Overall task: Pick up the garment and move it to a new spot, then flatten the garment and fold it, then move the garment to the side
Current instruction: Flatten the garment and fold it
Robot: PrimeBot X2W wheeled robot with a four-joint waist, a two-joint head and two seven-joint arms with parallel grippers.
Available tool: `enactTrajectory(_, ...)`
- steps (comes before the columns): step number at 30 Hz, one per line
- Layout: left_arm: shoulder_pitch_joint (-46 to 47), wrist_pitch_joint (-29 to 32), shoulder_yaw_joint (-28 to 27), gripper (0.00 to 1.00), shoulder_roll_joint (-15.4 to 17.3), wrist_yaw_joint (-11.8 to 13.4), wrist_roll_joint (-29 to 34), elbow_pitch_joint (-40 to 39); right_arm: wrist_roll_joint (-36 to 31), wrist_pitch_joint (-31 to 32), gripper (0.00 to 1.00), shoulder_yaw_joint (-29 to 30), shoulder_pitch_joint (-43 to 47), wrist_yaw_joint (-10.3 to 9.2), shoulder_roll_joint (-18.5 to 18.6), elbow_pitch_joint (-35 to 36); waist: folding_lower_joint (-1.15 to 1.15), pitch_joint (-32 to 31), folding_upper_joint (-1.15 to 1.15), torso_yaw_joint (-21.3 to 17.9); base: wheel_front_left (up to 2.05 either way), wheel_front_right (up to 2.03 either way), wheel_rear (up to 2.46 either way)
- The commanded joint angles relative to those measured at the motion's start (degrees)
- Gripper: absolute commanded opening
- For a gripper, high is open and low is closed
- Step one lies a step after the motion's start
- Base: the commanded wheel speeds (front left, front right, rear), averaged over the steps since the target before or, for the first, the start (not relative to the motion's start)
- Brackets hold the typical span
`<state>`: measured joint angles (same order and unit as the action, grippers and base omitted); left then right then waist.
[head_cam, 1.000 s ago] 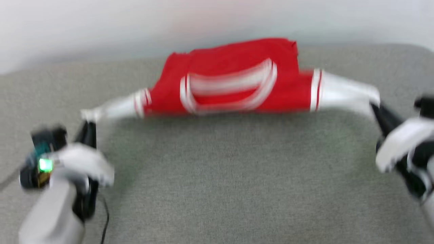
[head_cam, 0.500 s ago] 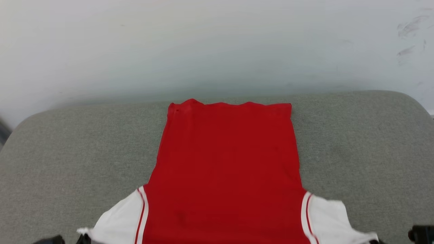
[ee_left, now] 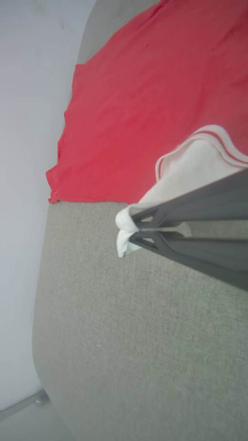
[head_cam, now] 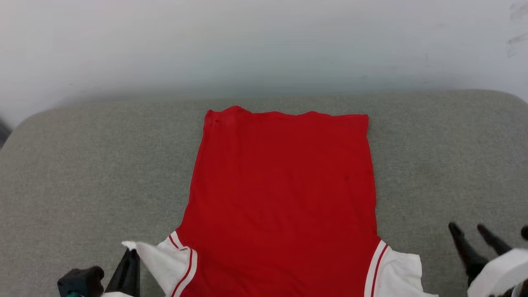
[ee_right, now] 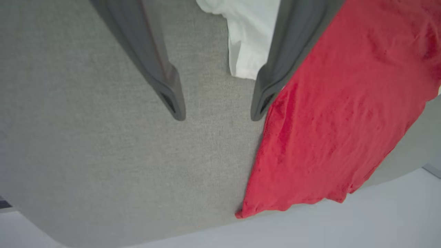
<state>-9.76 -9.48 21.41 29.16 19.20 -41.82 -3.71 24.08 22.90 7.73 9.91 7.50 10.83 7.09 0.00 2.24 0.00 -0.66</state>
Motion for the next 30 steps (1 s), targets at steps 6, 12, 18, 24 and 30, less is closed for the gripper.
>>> enactTrajectory(6,6.34,-1.47,0.00,0.00,-0.79,1.51,3.31,-5.40,2.45,1.16,1.00,2.12,-19.69,-0.02,0.51,-7.53,0.00,8.34,0.00,0.39,0.00,0.00,0.00)
enactTrajectory(12,13.24,-1.30,2.04,0.00,-1.85,1.50,6.86,-9.69,4.43,10.75,1.00,0.49,-39.33,-0.02,3.12,-21.52,0.00,14.94,0.00,2.94,0.00,0.00,0.00)
enactTrajectory(18,18.33,-1.11,4.07,0.00,-3.23,0.98,9.08,-12.27,3.18,22.76,1.00,-1.10,-53.49,-0.02,4.32,-32.66,0.00,19.68,0.00,5.72,0.00,0.00,0.00)
enactTrajectory(24,22.33,-1.40,5.87,0.00,-4.91,-0.05,10.25,-13.22,1.18,26.26,1.00,-1.85,-63.22,-0.02,3.89,-40.89,0.00,23.54,0.00,8.90,0.00,0.00,0.00)
enactTrajectory(30,24.46,-2.05,6.72,0.00,-6.08,-0.95,10.41,-12.41,-0.39,26.96,1.00,-2.24,-68.01,-0.01,3.45,-49.19,0.00,26.03,0.00,11.12,0.00,0.00,0.00)
